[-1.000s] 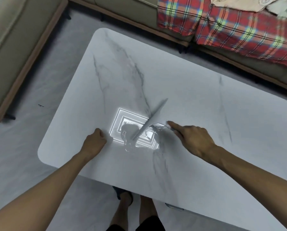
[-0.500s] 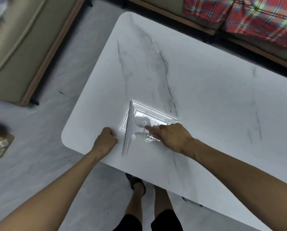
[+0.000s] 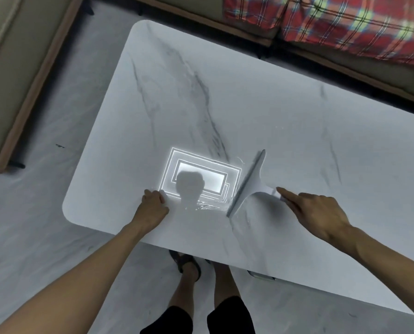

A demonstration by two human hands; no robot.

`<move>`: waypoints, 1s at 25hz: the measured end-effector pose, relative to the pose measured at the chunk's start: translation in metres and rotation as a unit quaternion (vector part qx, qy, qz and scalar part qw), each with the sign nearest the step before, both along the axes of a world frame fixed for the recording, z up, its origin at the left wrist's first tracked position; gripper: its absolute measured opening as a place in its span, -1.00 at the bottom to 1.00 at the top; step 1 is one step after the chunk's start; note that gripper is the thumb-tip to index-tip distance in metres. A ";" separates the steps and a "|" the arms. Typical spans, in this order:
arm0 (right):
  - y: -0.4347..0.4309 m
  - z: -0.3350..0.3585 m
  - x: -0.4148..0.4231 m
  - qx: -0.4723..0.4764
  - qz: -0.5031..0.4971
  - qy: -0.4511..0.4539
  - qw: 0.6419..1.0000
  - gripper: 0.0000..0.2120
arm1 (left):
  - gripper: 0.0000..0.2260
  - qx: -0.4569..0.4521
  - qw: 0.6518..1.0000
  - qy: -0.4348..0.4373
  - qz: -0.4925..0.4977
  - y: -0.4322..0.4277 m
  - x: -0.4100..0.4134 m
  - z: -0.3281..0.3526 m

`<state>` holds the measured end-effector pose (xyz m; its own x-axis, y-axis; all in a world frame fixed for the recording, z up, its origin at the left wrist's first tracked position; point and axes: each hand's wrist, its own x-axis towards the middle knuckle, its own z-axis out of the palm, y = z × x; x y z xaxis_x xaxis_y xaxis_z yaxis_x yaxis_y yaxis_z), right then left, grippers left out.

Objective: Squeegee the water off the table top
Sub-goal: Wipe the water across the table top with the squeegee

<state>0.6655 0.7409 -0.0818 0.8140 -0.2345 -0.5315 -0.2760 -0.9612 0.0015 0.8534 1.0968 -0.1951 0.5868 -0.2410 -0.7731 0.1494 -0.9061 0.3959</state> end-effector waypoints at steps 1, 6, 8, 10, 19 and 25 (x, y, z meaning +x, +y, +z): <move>0.007 0.004 0.004 0.005 0.009 -0.007 1.000 -0.57 | -0.90 -0.001 1.000 -0.014 0.021 0.003 -0.001 0.002; 0.109 -0.018 0.067 0.126 0.183 -0.023 0.975 -0.59 | -0.88 0.025 0.988 -0.069 0.137 0.046 -0.003 0.010; 0.159 -0.035 0.088 0.164 0.249 -0.004 0.955 -0.56 | -0.86 0.051 0.985 -0.071 0.149 0.064 -0.007 0.011; 0.191 -0.048 0.096 0.171 0.283 0.013 0.943 -0.51 | -0.84 0.061 0.986 -0.059 0.146 0.074 -0.016 0.010; 0.064 -0.053 0.002 0.099 0.192 -0.022 0.976 -0.42 | -0.77 0.056 0.998 -0.012 0.036 0.011 -0.085 -0.006; -0.032 -0.025 -0.086 0.018 0.124 -0.043 0.991 -0.60 | -0.76 0.052 0.997 -0.019 0.061 -0.036 -0.115 0.003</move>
